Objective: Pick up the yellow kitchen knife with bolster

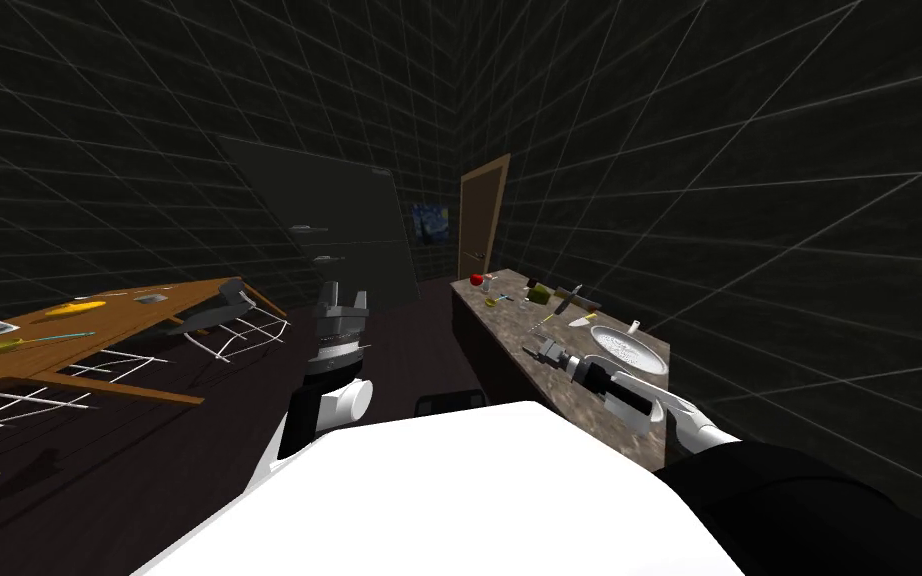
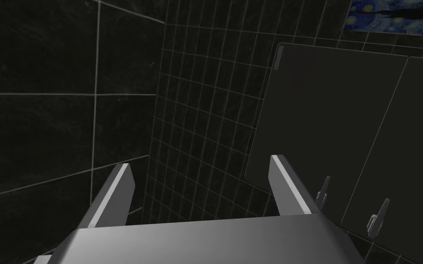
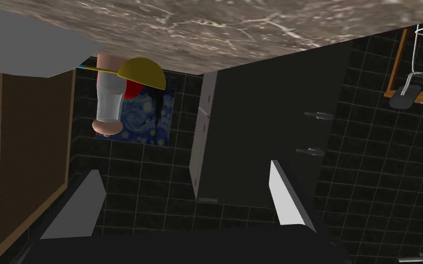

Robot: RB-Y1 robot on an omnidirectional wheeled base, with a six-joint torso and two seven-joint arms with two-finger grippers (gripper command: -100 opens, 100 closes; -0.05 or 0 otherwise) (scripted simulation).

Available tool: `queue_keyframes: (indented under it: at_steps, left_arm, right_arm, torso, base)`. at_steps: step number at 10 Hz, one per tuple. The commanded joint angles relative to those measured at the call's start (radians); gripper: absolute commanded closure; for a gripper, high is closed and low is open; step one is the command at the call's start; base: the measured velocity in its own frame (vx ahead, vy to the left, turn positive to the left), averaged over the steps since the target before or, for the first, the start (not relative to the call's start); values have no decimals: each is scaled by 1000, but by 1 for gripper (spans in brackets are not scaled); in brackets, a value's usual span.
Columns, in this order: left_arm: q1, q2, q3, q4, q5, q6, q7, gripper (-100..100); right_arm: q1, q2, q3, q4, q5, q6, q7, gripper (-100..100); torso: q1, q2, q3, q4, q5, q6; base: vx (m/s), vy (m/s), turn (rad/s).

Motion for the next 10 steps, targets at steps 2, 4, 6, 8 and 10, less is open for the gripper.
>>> queue_keyframes:
  at_steps: [2, 4, 6, 8, 10]
  left_arm:
    - [0, 0, 0, 0, 0, 0, 0, 0]
    - [0, 0, 0, 0, 0, 0, 0, 0]
    - [0, 0, 0, 0, 0, 0, 0, 0]
    - [0, 0, 0, 0, 0, 0, 0, 0]
    - [0, 0, 0, 0, 0, 0, 0, 0]
  right_arm:
    - [3, -64, 7, 36, 0, -12, 15, -100]
    - [17, -121, 28, 84, 10, -30, 55, -100]
    - [33, -176, 50, 132, 21, -50, 93, -100]
    - [49, -230, 72, 179, 35, -71, 130, -100]
    - [67, -281, 94, 225, 49, -92, 165, -100]
  torso:
    - [0, 0, 0, 0, 0, 1]
    - [1, 0, 0, 0, 0, 0]
    - [1, -1, -1, 0, 0, 0]
    - [0, -2, -1, 0, 0, 0]
    - [0, -2, -1, -1, 0, 0]
  base:
    - [14, -11, 90]
    - [19, -6, 249]
    - [32, -15, 248]
    - [41, -22, 203]
    - [44, -19, 214]
